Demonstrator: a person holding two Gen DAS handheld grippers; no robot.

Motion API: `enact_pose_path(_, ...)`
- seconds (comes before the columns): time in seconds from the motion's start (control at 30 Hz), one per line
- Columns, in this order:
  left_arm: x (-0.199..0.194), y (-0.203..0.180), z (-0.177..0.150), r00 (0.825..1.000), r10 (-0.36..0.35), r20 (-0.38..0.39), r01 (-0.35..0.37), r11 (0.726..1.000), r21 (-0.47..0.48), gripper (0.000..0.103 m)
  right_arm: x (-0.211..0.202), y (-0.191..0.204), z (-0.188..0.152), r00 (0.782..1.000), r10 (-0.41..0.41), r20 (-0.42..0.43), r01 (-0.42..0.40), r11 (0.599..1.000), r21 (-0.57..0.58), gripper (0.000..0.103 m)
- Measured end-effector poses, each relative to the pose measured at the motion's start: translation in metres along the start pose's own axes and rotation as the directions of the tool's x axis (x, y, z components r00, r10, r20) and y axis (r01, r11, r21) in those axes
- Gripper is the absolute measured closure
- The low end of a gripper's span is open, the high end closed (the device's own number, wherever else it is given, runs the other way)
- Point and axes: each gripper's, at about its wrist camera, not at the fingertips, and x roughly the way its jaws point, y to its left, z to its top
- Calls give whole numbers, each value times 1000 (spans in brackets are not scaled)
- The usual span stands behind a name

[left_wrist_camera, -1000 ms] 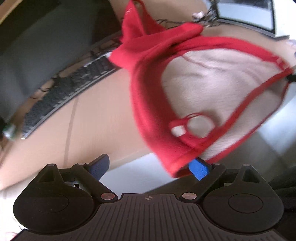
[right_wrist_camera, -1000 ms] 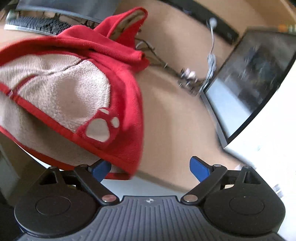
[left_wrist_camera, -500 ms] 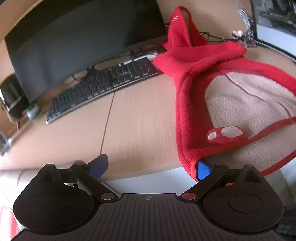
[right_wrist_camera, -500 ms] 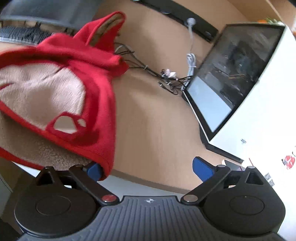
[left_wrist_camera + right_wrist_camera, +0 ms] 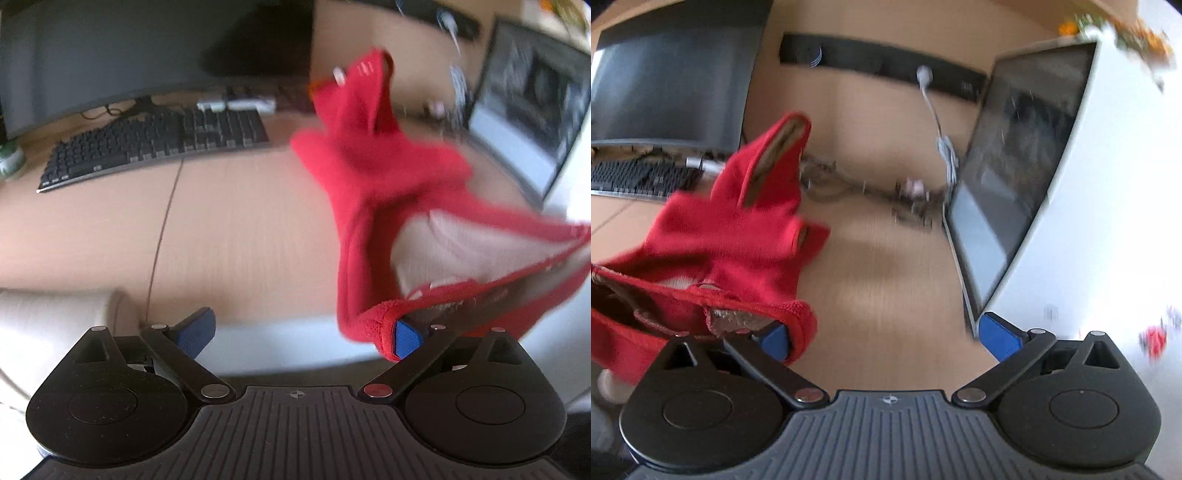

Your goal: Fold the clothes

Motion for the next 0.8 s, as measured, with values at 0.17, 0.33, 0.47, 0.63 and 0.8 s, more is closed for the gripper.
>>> enact_pose_path(0.17, 13, -1, 58, 987, 88, 137, -86, 996, -23, 3, 52, -7, 41, 996, -9, 92, 15, 998, -68, 2)
enact_pose_path(0.33, 53, -8, 109, 968, 161, 191, -155, 987, -48, 3, 130, -18, 60, 997, 32, 76, -24, 995, -93, 2)
enact_pose_path(0.47, 93, -15, 137, 960, 222, 173, -215, 975, -55, 3, 198, -19, 71, 997, 72, 35, -68, 993, -91, 2)
enact_pose_path(0.63, 162, -29, 147, 943, 323, 77, -320, 946, -50, 3, 274, -1, 69, 987, 122, -108, -130, 989, -74, 2)
enact_pose_path(0.8, 162, -23, 150, 975, 205, 81, -190, 969, -159, 4, 241, -39, 86, 960, 278, -28, -275, 957, 88, 0)
